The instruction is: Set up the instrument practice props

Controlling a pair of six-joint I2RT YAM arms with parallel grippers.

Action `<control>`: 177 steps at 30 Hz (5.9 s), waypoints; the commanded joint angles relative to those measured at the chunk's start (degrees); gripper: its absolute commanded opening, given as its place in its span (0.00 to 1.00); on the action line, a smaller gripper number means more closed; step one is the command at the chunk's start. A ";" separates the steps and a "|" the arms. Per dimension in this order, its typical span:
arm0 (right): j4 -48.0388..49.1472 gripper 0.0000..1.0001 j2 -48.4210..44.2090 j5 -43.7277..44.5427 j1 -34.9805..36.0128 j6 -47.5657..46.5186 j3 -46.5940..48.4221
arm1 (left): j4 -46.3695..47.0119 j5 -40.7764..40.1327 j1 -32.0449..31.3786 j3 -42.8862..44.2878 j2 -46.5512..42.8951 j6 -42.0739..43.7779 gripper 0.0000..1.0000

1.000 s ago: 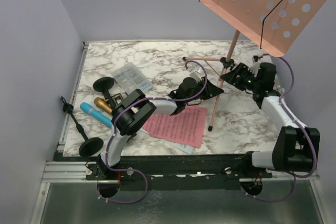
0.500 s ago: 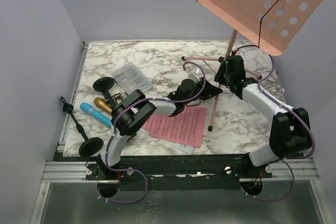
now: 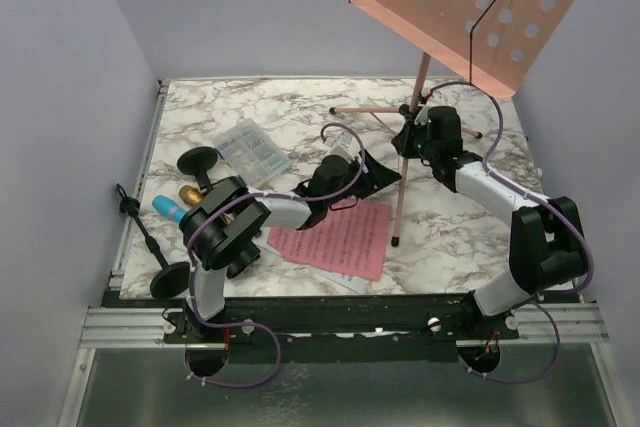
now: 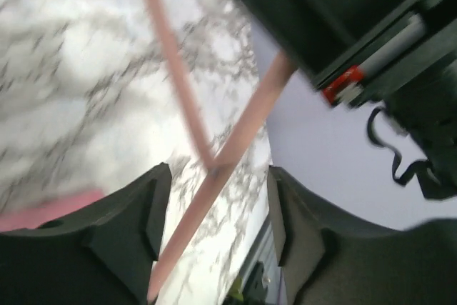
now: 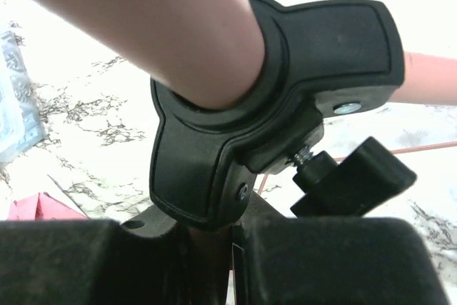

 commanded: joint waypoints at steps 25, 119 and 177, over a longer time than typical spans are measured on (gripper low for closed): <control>-13.05 0.00 0.65 -36.28 -1.77 -33.99 -5.53 | -28.93 -3.06 6.62 -21.31 -37.05 16.59 0.83; -1.61 0.79 -9.12 -19.91 -2.21 -21.03 -7.07 | -3.35 16.93 19.67 -4.45 -7.59 46.55 0.60; -11.42 0.89 -40.23 -13.92 18.10 43.51 -40.62 | -26.86 -5.13 4.64 -40.53 -47.56 2.47 0.89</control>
